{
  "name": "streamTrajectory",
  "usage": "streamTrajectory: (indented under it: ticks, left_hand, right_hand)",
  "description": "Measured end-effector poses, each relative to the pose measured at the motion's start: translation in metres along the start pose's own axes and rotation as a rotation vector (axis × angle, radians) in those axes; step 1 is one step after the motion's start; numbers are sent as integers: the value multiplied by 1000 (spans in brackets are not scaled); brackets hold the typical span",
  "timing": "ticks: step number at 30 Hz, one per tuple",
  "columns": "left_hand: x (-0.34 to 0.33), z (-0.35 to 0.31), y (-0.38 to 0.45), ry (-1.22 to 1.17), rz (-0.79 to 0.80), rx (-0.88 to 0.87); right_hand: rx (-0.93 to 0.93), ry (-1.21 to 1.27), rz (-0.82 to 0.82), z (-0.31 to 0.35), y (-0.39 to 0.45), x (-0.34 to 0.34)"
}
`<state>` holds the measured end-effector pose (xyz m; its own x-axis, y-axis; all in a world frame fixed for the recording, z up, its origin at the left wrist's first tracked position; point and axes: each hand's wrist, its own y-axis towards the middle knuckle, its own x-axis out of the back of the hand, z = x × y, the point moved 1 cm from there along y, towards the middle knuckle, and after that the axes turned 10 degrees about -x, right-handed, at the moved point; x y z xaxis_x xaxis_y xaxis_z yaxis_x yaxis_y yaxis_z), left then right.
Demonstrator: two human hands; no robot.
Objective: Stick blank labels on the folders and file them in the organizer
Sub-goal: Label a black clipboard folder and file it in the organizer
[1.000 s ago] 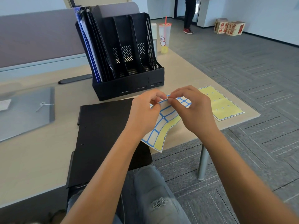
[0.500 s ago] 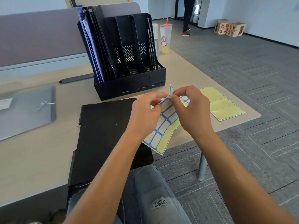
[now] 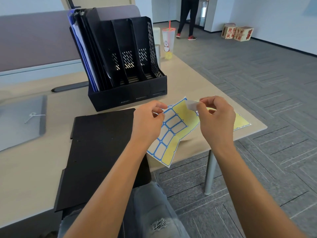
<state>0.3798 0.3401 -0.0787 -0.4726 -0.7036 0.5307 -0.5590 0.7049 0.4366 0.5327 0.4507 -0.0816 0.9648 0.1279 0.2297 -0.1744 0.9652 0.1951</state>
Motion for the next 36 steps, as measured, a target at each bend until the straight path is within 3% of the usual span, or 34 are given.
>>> streamTrajectory:
  ticks: [12,14,17,20,26,32,36]
  left_hand:
    - [-76,19,44,206,149,21]
    - [-75,7,39,222,85,-31]
    - [-69,-20,16,-54,21,-39]
    - [-63,-34,-9,-180,41,-34]
    - [-30,-32,-35,-262,-27,-21]
    - [18,-18,-58,-311,-216,54]
    - [53,-8,-75,-368,-325,100]
  right_hand:
    - [-136,44,-64,-40,23,26]
    - [-137,41,-54,-42,22,22]
    - [-128,38,-31,-39,18,13]
    - [-115,75,38,-30,7,1]
    - [-44,152,206,-7,-24,-14]
    - [86,102,437,21,-58,-23]
    - [84,96,428,33,-74,-35]
